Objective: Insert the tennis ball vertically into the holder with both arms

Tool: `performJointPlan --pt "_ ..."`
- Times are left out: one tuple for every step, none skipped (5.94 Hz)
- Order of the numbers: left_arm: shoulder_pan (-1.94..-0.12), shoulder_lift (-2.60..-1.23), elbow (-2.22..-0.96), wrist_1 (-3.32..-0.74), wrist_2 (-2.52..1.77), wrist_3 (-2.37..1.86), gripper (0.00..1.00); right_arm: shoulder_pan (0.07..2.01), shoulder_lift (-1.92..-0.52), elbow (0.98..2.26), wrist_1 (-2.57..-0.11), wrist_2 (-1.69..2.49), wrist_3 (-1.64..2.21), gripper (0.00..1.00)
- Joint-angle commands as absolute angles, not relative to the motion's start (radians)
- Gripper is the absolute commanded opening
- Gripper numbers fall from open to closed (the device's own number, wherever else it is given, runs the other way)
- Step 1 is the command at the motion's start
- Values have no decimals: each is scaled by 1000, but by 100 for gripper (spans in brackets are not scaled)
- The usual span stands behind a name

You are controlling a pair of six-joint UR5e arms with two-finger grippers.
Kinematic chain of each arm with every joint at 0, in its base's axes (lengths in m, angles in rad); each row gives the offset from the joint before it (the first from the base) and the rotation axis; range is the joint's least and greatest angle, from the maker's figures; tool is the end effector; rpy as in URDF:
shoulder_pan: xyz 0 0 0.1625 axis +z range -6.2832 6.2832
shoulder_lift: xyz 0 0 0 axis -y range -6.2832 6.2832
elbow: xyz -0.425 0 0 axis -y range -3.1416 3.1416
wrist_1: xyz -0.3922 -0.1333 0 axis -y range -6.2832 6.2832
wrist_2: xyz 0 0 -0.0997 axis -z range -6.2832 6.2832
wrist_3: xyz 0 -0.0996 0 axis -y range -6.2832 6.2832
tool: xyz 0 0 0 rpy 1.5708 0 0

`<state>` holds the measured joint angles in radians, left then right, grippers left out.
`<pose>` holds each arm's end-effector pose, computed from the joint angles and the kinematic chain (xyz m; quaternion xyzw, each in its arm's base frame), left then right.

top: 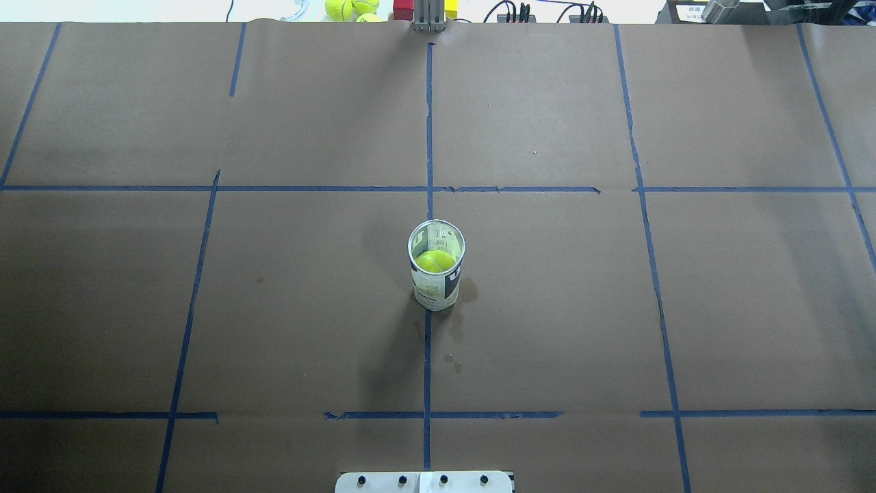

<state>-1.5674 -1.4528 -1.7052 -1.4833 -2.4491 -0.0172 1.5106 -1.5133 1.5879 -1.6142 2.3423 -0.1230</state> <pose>-0.0552 -0.4372 0.6486 -0.0365 0.4245 -0.0214 0.9044 0.0326 -0.5203 0.6258 0.0263 -0.3756 -0.0906 0.9220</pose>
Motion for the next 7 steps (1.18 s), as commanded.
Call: performJointPlan --pt "-1566 -1399 -1709 -1561 -2451 -2 100 1519 -1610 1638 -1608 2353 -132 100" --pt "-1568 -1394 -1723 -1581 -2436 3 100 1519 -1652 1666 -1606 2347 -149 100" --pt "-1565 -1396 -1724 -1656 -2348 2 100 1519 -1663 1664 -1606 2342 -202 100" --pt "-1562 -1402 -1726 -1664 -2344 3 100 1519 -1666 1667 -1606 2345 -209 100" --pt "-1545 -1413 -1732 -1655 -2341 2 100 1519 -1664 1667 -1608 2345 -209 100" --pt "-1526 -1417 -1736 -1628 -2344 3 100 1517 -1661 1666 -1608 2348 -207 100" --pt "-1517 -1420 -1741 -1597 -2348 3 100 1517 -1655 1664 -1611 2353 -207 100"
